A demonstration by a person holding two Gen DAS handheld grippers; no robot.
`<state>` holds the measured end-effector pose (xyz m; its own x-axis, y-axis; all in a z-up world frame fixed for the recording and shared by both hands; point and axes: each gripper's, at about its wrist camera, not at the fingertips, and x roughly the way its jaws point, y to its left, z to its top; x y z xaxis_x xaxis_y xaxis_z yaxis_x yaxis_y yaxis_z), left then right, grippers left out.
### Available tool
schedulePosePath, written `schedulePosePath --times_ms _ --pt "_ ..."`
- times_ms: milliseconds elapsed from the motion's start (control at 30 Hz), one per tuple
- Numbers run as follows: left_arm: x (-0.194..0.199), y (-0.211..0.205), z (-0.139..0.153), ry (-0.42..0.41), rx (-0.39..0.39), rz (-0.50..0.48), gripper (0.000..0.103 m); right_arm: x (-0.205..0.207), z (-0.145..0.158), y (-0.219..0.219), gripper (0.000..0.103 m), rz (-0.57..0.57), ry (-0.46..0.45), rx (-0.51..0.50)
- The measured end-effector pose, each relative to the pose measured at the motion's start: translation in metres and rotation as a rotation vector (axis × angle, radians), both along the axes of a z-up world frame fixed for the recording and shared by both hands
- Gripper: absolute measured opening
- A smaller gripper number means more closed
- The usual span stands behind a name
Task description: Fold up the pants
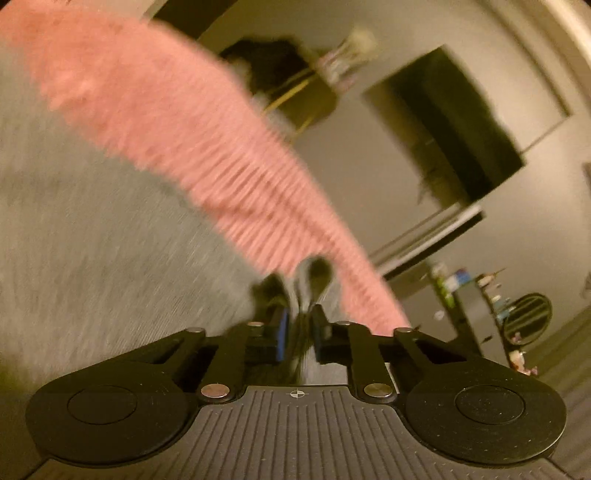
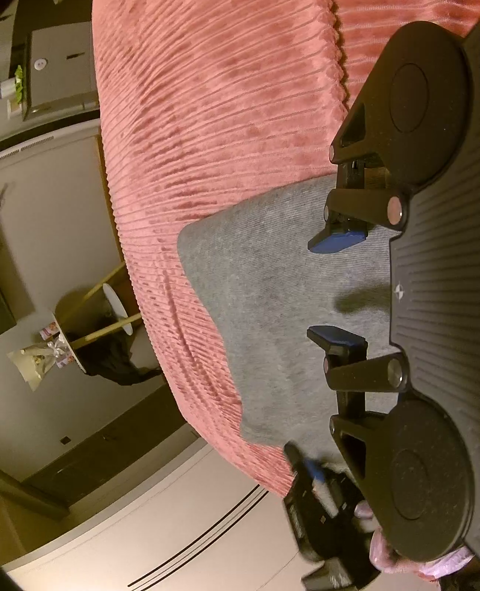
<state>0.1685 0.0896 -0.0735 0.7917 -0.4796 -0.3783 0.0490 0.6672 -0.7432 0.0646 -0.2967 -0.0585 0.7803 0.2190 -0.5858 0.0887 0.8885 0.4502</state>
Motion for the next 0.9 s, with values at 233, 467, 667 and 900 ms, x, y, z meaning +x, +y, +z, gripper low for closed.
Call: schedulePosePath --times_ms 233,467,667,900 --pt "-0.01 0.025 0.002 0.101 0.006 0.087 0.007 0.003 -0.003 -0.003 0.044 -0.004 0.016 0.006" --pt "-0.022 -0.005 0.011 0.182 0.171 -0.087 0.059 0.001 -0.003 -0.005 0.044 -0.005 0.018 0.021" --pt "-0.031 -0.034 0.004 0.249 0.343 -0.187 0.045 -0.003 -0.001 -0.007 0.044 0.0 0.015 0.033" --pt "-0.037 -0.024 0.003 0.24 0.309 -0.15 0.02 -0.017 0.009 -0.006 0.045 0.018 -0.015 0.036"
